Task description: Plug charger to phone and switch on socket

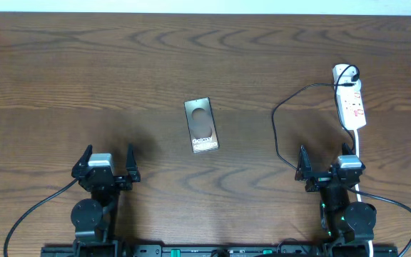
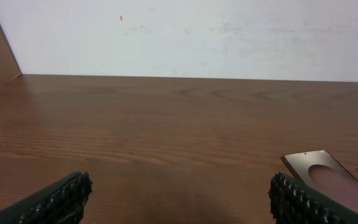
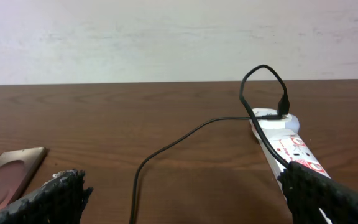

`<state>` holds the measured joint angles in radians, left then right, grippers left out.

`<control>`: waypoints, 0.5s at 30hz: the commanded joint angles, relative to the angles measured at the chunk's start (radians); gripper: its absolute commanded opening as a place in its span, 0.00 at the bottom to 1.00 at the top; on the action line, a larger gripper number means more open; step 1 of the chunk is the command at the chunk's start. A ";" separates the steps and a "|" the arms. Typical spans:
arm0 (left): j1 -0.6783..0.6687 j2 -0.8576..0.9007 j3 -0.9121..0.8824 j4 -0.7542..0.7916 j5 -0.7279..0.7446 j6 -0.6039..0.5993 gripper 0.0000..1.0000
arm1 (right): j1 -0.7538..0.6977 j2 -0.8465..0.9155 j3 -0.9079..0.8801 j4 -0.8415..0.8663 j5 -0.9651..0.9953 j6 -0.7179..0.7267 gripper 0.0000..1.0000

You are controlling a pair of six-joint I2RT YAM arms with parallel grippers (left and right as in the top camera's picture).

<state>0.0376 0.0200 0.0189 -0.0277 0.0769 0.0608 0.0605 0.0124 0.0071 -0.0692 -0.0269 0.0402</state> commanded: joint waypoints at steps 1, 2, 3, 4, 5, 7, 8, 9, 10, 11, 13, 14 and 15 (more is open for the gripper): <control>0.002 0.004 -0.015 -0.035 0.035 0.018 0.93 | 0.006 -0.007 -0.002 -0.003 -0.002 -0.012 0.99; 0.002 0.004 -0.015 -0.035 0.035 0.017 0.93 | 0.006 -0.007 -0.002 -0.003 -0.002 -0.012 0.99; 0.002 0.004 -0.015 -0.035 0.035 0.017 0.93 | 0.006 -0.007 -0.002 -0.003 -0.002 -0.012 0.99; 0.002 0.004 -0.015 -0.035 0.035 0.017 0.93 | 0.006 -0.007 -0.002 -0.003 -0.002 -0.012 0.99; 0.002 0.004 -0.015 -0.035 0.035 0.017 0.93 | 0.006 -0.007 -0.002 -0.003 -0.002 -0.012 0.99; 0.002 0.004 -0.015 -0.030 0.035 0.017 0.93 | 0.006 -0.007 -0.002 -0.003 -0.002 -0.012 0.99; 0.002 0.004 -0.015 -0.015 0.036 0.017 0.93 | 0.006 -0.007 -0.002 -0.003 -0.002 -0.012 0.99; 0.002 0.004 -0.015 -0.008 0.047 0.017 0.93 | 0.006 -0.007 -0.002 -0.003 -0.002 -0.012 0.99; 0.002 0.004 -0.015 -0.009 0.071 0.017 0.93 | 0.006 -0.007 -0.002 -0.003 -0.002 -0.012 0.99; 0.002 0.004 -0.015 -0.015 0.096 0.017 0.93 | 0.006 -0.007 -0.002 -0.003 -0.002 -0.012 0.99; 0.002 0.004 -0.015 -0.024 0.121 0.017 0.93 | 0.006 -0.007 -0.002 -0.003 -0.002 -0.012 0.99; 0.002 0.004 -0.015 -0.024 0.118 0.017 0.93 | 0.006 -0.007 -0.002 -0.003 -0.002 -0.012 0.99; 0.002 0.004 -0.015 -0.024 0.118 0.017 0.93 | 0.006 -0.007 -0.002 -0.003 -0.002 -0.012 0.99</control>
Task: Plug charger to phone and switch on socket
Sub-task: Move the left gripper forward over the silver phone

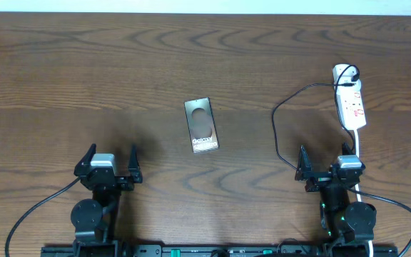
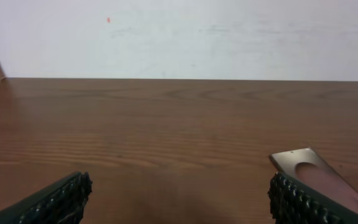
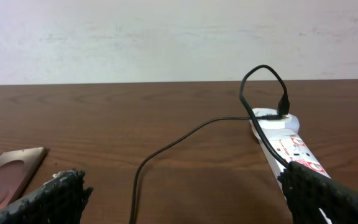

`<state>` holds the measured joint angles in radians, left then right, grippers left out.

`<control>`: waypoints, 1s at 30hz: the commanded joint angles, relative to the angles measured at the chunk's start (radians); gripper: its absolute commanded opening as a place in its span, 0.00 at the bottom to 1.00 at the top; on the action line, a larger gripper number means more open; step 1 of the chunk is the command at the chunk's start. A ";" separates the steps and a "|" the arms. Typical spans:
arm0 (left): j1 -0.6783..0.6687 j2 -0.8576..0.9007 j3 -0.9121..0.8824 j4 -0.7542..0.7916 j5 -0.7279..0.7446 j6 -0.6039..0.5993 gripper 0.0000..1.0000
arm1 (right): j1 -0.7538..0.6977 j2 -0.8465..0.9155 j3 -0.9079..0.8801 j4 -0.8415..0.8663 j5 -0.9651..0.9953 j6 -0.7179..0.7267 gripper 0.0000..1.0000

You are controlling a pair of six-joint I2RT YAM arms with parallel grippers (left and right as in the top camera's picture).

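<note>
The phone [image 1: 201,126] lies face down in the middle of the table, bronze-grey with a round mark; its edge shows in the left wrist view [image 2: 319,177] and the right wrist view [image 3: 11,171]. A white power strip [image 1: 350,106] lies at the right. The black charger cable [image 1: 277,132] runs from the strip's far end, loops left and comes down to my right gripper [image 1: 327,168]; its free end is hidden. My left gripper [image 1: 109,160] stands open at the near left, empty [image 2: 179,199]. The right gripper [image 3: 185,196] is open over the cable [image 3: 166,146].
The brown wooden table [image 1: 84,71] runs back to a white wall. The power strip's white lead passes beside my right arm at the near right edge.
My left gripper has shifted slightly to the right, and the phone sits a little further left in its wrist view. The right arm, phone, cable and strip have not moved.
</note>
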<state>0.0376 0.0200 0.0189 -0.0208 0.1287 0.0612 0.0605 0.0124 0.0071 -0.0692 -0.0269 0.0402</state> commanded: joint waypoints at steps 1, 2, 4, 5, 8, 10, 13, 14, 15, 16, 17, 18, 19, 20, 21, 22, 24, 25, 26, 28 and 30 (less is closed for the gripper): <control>0.002 0.004 -0.015 -0.030 0.071 0.016 0.93 | 0.006 -0.007 -0.002 -0.003 -0.002 -0.012 0.99; 0.002 0.004 -0.015 -0.020 0.071 0.015 0.93 | 0.006 -0.007 -0.002 -0.003 -0.002 -0.012 0.99; 0.002 0.004 -0.014 0.016 0.113 -0.034 0.93 | 0.006 -0.007 -0.002 -0.003 -0.002 -0.012 0.99; 0.002 0.004 -0.013 0.047 0.172 -0.049 0.93 | 0.006 -0.007 -0.002 -0.003 -0.002 -0.012 0.99; 0.002 0.004 -0.011 0.154 0.304 -0.107 0.93 | 0.006 -0.007 -0.002 -0.003 -0.002 -0.012 0.99; 0.002 0.004 -0.001 0.209 0.306 -0.209 0.93 | 0.006 -0.007 -0.002 -0.003 -0.002 -0.012 0.99; 0.002 0.004 0.025 0.251 0.306 -0.315 0.93 | 0.006 -0.007 -0.002 -0.003 -0.002 -0.012 0.99; 0.002 0.004 0.034 0.256 0.306 -0.337 0.93 | 0.006 -0.007 -0.002 -0.003 -0.002 -0.012 0.99; 0.002 0.004 0.043 0.257 0.306 -0.357 0.93 | 0.006 -0.007 -0.002 -0.003 -0.002 -0.012 0.99; 0.002 0.005 0.053 0.261 0.306 -0.380 0.93 | 0.006 -0.007 -0.002 -0.003 -0.002 -0.012 0.99; 0.002 0.005 0.064 0.264 0.306 -0.401 0.93 | 0.006 -0.007 -0.002 -0.003 -0.002 -0.012 0.99; 0.002 0.005 0.077 0.263 0.306 -0.415 0.93 | 0.006 -0.007 -0.002 -0.003 -0.002 -0.012 0.99; 0.002 0.005 0.090 0.263 0.306 -0.423 0.93 | 0.006 -0.007 -0.002 -0.003 -0.002 -0.012 0.99; 0.002 0.008 0.107 0.263 0.306 -0.430 0.93 | 0.006 -0.007 -0.002 -0.003 -0.002 -0.012 0.99; 0.002 0.012 0.122 0.263 0.306 -0.438 0.93 | 0.006 -0.007 -0.002 -0.003 -0.002 -0.012 0.99; 0.002 0.021 0.142 0.262 0.307 -0.443 0.93 | 0.006 -0.007 -0.002 -0.003 -0.002 -0.012 0.99; 0.002 0.048 0.183 0.256 0.315 -0.449 0.93 | 0.006 -0.007 -0.002 -0.003 -0.002 -0.012 0.99; 0.002 0.071 0.212 0.243 0.323 -0.449 0.93 | 0.006 -0.007 -0.002 -0.003 -0.002 -0.012 0.99; 0.002 0.095 0.240 0.227 0.333 -0.449 0.93 | 0.006 -0.007 -0.002 -0.003 -0.002 -0.012 0.99; 0.002 0.161 0.312 0.174 0.351 -0.449 0.93 | 0.006 -0.007 -0.002 -0.003 -0.002 -0.012 0.99; 0.002 0.247 0.401 0.110 0.388 -0.449 0.93 | 0.006 -0.007 -0.002 -0.003 -0.002 -0.012 0.99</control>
<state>0.0376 0.1802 0.3126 0.1276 0.4519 -0.3702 0.0605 0.0120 0.0071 -0.0692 -0.0269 0.0402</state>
